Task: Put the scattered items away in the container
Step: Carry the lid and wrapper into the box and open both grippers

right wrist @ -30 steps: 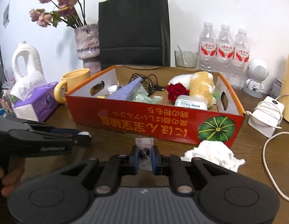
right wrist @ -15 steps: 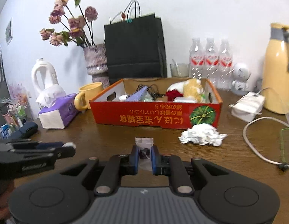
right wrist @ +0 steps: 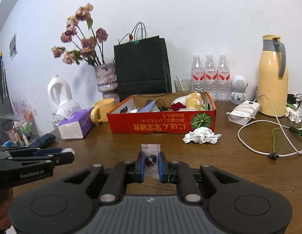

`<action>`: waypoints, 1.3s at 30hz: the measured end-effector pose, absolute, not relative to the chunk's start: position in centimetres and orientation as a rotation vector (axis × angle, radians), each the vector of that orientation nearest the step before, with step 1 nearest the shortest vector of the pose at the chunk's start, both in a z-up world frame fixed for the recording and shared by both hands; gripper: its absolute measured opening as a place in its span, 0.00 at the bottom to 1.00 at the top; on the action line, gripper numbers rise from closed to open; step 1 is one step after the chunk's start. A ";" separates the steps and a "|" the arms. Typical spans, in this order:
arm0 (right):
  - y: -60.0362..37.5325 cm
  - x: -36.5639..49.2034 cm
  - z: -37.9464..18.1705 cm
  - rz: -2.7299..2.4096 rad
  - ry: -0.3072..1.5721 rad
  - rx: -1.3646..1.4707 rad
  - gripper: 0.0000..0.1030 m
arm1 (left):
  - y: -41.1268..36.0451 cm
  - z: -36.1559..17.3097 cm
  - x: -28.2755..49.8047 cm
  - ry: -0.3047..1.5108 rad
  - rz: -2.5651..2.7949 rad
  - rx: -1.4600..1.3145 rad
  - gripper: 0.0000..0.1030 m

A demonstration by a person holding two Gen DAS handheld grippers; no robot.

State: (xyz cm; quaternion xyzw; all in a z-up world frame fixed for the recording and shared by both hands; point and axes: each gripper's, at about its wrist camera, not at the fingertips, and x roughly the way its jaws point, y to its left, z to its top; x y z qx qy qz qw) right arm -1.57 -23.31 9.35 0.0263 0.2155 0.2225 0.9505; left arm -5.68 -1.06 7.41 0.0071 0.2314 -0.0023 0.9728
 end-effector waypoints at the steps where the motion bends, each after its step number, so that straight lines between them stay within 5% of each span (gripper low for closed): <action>1: -23.5 -1.6 9.5 0.448 0.433 0.054 0.12 | -1.1 7.6 -5.8 0.458 -0.005 0.013 0.27; 9: -24.3 2.5 12.2 0.444 0.378 0.048 0.12 | -1.1 11.1 -0.8 0.412 -0.114 -0.028 0.27; 17: -24.2 15.9 17.4 0.419 0.424 0.041 0.12 | -3.6 14.7 15.2 0.497 -0.262 -0.058 0.27; 25: -21.5 29.6 13.3 0.344 0.765 -0.017 0.12 | -6.5 8.3 29.1 0.804 -0.178 0.024 0.27; 39: -20.7 36.2 9.4 0.321 1.042 -0.057 0.13 | -6.4 4.1 33.8 1.060 -0.196 0.050 0.32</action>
